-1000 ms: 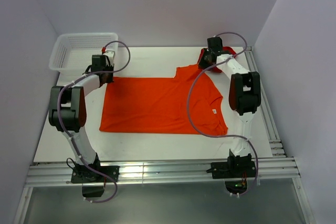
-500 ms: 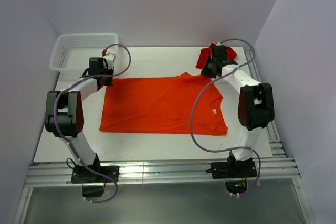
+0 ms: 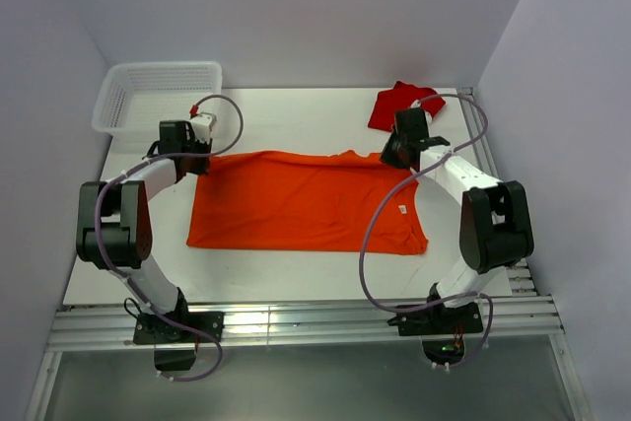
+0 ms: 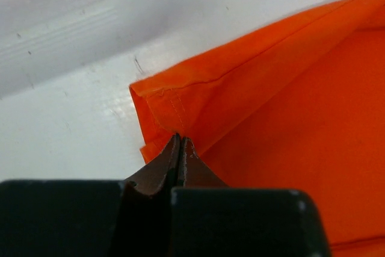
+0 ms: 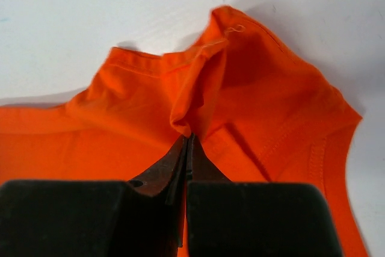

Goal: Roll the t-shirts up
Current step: Fold the tshirt

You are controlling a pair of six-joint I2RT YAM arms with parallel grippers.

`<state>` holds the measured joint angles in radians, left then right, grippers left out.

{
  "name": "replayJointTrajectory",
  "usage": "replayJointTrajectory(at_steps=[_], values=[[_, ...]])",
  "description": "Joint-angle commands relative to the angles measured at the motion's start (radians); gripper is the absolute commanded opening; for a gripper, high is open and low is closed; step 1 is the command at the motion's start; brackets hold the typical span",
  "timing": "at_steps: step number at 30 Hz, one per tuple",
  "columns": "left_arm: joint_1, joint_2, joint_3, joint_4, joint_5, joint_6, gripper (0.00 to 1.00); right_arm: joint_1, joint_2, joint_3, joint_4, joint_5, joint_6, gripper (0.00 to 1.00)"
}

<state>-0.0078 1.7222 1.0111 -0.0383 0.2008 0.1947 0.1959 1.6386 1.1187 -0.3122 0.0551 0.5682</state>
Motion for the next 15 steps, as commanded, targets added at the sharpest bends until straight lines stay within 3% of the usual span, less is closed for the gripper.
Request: replayJointTrajectory(at_steps=[1,5,10,15], values=[[0.005,-0.062,-0.04,0.029,0.057,0.035,0.0,0.002,-0.075,-0.068,0.042,0.043,0.036,0.0],[0.034,-0.073,-0.069,0.029,0.055,0.046,0.02,0.002,-0.105,-0.137,0.061,0.058,0.051,0.0],[0.049,-0.095,-0.1,0.063,0.061,0.048,0.14,0.002,-0.126,-0.181,0.079,0.081,0.059,0.0],[0.065,-0.108,-0.072,0.041,0.08,0.025,0.36,0.002,-0.106,-0.195,0.099,0.075,0.064,0.0]])
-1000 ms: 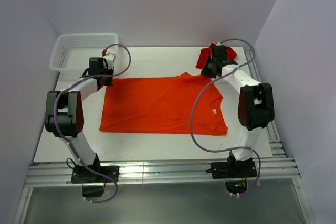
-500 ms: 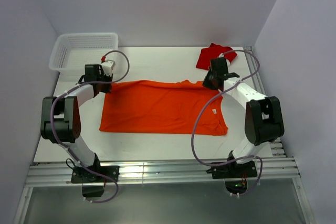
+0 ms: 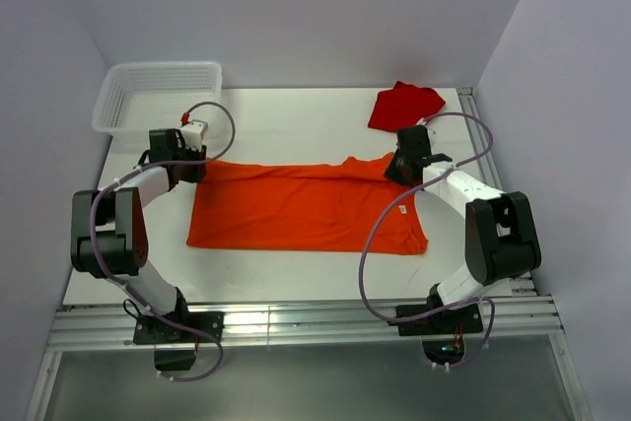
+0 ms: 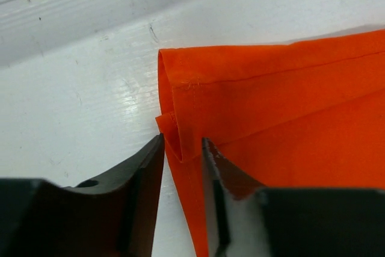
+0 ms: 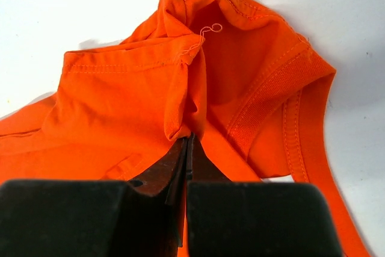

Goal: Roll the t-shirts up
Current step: Fold the tshirt

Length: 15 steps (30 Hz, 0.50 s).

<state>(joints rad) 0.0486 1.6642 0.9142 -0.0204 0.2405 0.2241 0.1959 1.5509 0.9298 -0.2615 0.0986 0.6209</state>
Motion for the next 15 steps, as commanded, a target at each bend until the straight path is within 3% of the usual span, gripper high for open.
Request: replayJointTrajectory(at_steps=[1,15], values=[[0.011,-0.053,0.031,0.023,0.052,-0.008,0.38,0.002,-0.015,-0.008,0.054,0.032,0.013,0.0],[0.011,0.061,0.187,-0.076,0.091,-0.086,0.41,0.002,0.026,-0.009,0.085,0.015,0.016,0.0]])
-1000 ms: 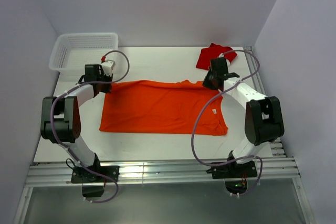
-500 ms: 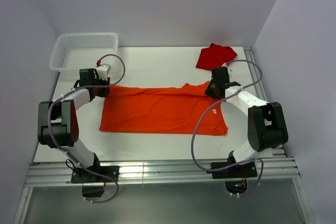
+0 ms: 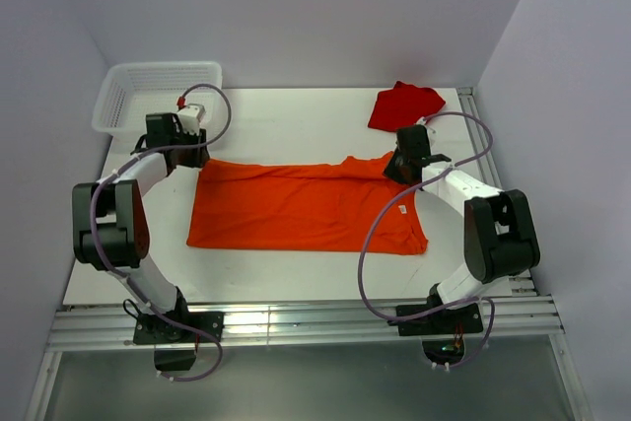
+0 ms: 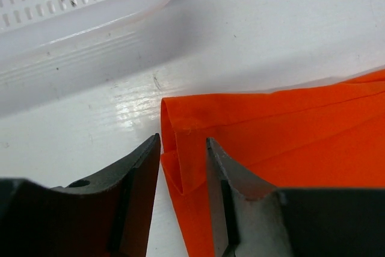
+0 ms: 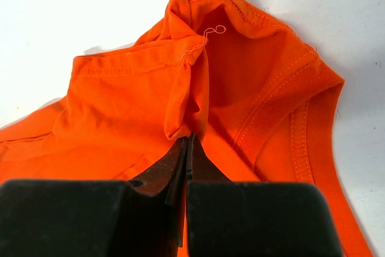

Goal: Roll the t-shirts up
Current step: Fold the tshirt

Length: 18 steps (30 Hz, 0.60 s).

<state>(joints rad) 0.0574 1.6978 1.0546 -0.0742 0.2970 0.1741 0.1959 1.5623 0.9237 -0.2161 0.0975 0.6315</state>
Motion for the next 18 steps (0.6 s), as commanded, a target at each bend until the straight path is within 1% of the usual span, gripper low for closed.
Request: replayJointTrajectory(at_steps=[1,5,14,16,18], values=[[0.002,0.045,0.056,-0.03,0.034,-0.038,0.41,0.002,0.016,-0.003,0.041,0.016,0.005,0.0],[0.002,0.074,0.082,-0.042,0.036,-0.045,0.41,0.002,0.016,0.004,0.04,0.016,0.0,0.0],[-0.001,0.112,0.087,-0.059,0.045,-0.044,0.4,0.002,0.033,0.02,0.037,0.011,-0.003,0.0],[-0.001,0.114,0.085,-0.055,0.044,-0.045,0.39,0.002,0.035,0.023,0.04,0.008,-0.001,0.0],[-0.001,0.112,0.087,-0.055,0.047,-0.047,0.35,0.002,0.041,0.026,0.04,0.007,-0.001,0.0]])
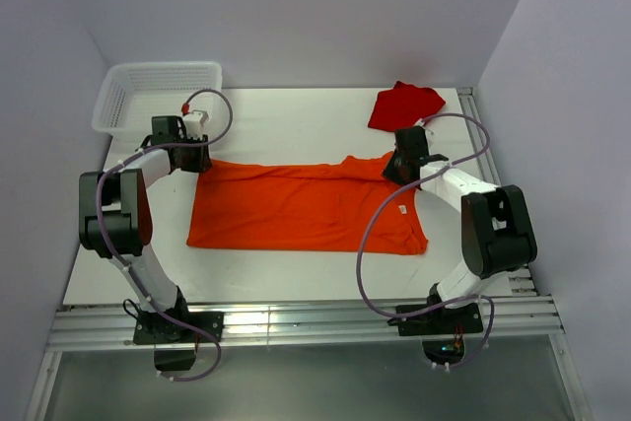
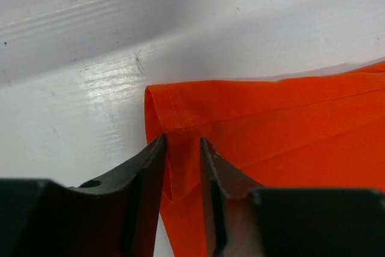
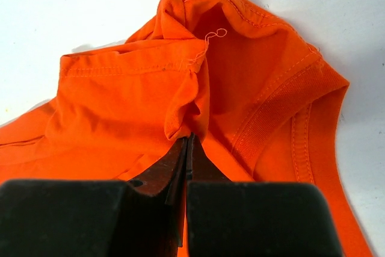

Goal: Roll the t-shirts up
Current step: Fold the tshirt

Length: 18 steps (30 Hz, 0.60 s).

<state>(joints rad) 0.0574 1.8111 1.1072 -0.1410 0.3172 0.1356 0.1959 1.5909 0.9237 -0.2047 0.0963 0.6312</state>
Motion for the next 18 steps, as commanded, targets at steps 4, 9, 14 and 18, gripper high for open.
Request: replayJointTrajectory(at_steps=[4,9,14,18], values=[[-0.001,-0.006,0.052,0.009,0.029,-0.013,0.22,0.004,0.02,0.05,0.016,0.006,-0.008,0.0],[-0.001,-0.015,0.088,-0.009,0.033,-0.014,0.03,0.004,0.026,0.089,-0.015,0.013,-0.019,0.0],[-0.002,-0.021,0.112,-0.02,0.025,-0.016,0.0,0.002,0.046,0.171,-0.058,0.029,-0.048,0.0],[-0.002,-0.015,0.134,-0.025,0.019,-0.028,0.0,-0.003,0.095,0.277,-0.119,0.046,-0.082,0.0]])
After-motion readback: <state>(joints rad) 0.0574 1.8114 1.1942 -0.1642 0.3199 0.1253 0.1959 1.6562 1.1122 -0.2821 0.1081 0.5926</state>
